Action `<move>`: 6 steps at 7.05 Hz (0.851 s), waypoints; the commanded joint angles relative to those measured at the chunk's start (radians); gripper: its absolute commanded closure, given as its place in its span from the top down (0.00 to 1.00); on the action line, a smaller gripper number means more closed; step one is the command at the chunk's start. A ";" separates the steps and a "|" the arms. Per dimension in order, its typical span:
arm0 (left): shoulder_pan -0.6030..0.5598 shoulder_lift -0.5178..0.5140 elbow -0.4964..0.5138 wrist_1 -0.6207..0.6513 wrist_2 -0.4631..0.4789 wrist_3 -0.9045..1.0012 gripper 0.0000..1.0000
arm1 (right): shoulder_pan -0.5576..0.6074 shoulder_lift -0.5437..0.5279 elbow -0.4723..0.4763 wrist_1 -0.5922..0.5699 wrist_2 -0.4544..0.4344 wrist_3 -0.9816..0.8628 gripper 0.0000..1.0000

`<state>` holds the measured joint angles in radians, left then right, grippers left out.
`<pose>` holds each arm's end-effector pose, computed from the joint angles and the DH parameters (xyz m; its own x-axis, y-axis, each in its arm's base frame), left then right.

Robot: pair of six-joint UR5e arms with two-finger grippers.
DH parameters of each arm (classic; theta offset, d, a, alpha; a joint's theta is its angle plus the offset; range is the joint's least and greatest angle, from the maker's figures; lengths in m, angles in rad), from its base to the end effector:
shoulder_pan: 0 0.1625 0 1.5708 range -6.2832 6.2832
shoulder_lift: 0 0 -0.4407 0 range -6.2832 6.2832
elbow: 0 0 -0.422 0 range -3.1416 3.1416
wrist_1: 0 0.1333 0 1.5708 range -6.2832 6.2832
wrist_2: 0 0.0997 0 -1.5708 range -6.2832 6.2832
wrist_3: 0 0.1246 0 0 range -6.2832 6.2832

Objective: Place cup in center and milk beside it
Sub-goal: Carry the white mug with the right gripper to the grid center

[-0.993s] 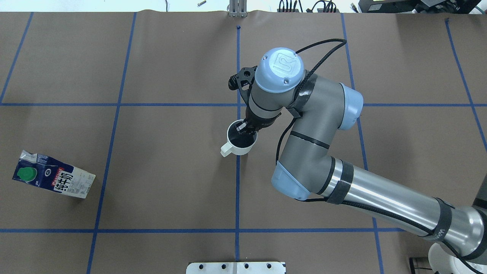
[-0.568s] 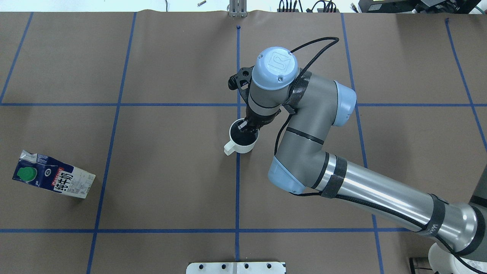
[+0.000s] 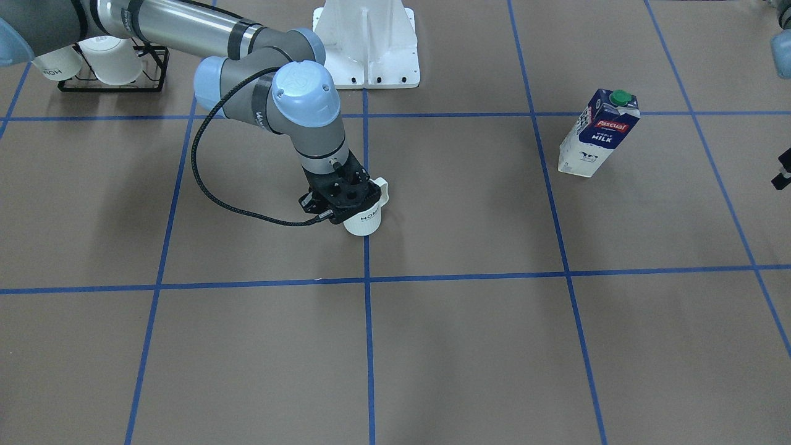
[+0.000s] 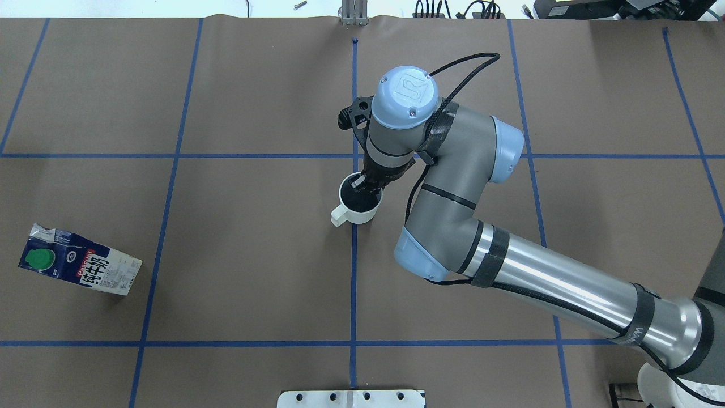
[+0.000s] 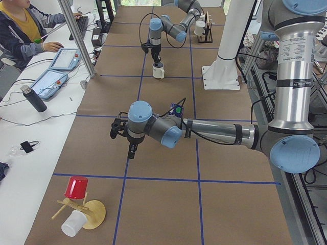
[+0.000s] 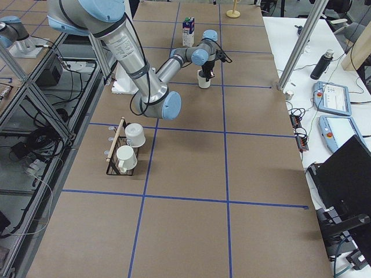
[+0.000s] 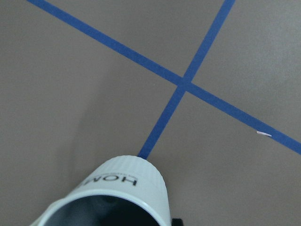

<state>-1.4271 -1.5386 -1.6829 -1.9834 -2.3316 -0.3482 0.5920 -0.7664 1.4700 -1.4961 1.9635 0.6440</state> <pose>0.0300 -0.5382 0.6017 0.6730 0.1032 -0.7324 0.1100 0.9652 0.2372 -0.6087 -0.5125 0.2071 0.5888 -0.4944 0.6394 0.2969 0.8681 0.3978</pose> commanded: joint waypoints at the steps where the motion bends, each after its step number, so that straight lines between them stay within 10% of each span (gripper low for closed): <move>1: 0.000 0.000 0.000 0.000 0.000 0.000 0.98 | 0.000 0.007 -0.030 0.043 0.003 0.003 0.00; 2: 0.000 -0.001 0.000 0.002 0.000 0.000 0.98 | 0.000 0.010 -0.030 0.043 0.001 0.006 0.00; 3: 0.000 -0.003 0.000 0.003 0.000 -0.008 0.98 | 0.000 0.034 -0.030 0.037 0.003 0.057 0.99; 6: 0.000 -0.006 -0.001 -0.020 -0.005 -0.109 0.98 | 0.009 0.045 -0.020 0.037 0.006 0.068 1.00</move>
<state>-1.4266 -1.5452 -1.6841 -1.9917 -2.3316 -0.4416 0.5957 -0.7237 1.4439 -1.4583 1.9682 0.7101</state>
